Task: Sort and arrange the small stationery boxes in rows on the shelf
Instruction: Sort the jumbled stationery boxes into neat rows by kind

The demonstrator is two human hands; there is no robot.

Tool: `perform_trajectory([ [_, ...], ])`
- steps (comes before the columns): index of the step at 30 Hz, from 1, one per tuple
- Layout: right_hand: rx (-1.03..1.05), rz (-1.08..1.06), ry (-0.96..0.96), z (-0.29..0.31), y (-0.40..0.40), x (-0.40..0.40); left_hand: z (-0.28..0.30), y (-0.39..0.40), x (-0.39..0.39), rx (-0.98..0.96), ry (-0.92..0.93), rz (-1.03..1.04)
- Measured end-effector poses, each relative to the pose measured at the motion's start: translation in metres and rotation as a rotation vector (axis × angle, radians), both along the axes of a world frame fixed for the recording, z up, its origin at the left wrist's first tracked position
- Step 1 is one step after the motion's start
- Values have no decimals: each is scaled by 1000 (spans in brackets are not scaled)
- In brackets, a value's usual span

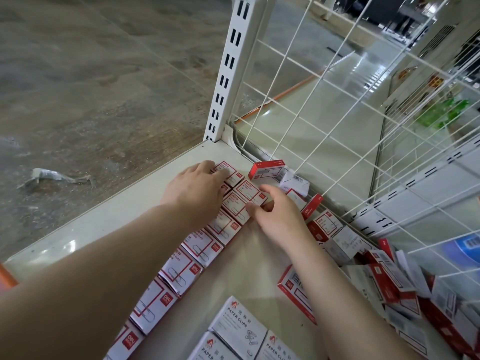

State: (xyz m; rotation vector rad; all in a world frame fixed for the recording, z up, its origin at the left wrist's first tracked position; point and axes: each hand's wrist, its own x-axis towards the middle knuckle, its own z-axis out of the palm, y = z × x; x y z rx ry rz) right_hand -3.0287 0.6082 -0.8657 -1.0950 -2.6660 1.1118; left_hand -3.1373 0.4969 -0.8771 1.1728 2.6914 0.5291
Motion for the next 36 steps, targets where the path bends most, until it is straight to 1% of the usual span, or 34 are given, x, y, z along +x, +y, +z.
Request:
perform_trajectory([
  [4,-20,14,-5,1,1,-1,2,2,-4,-22,-88,-38],
  [7,-19,22,-11,1,1,-1,2,4,-6,-2,-156,-49],
  [14,8,56,-8,1,2,-2,3,8,-12,33,-203,-56],
  [21,42,61,-6,2,3,-1,4,9,-13,45,-192,-78],
  [29,92,90,7,-2,0,-2,3,7,-12,-4,-97,-95],
  [36,89,90,12,-7,1,-4,3,5,-12,7,-153,-67],
])
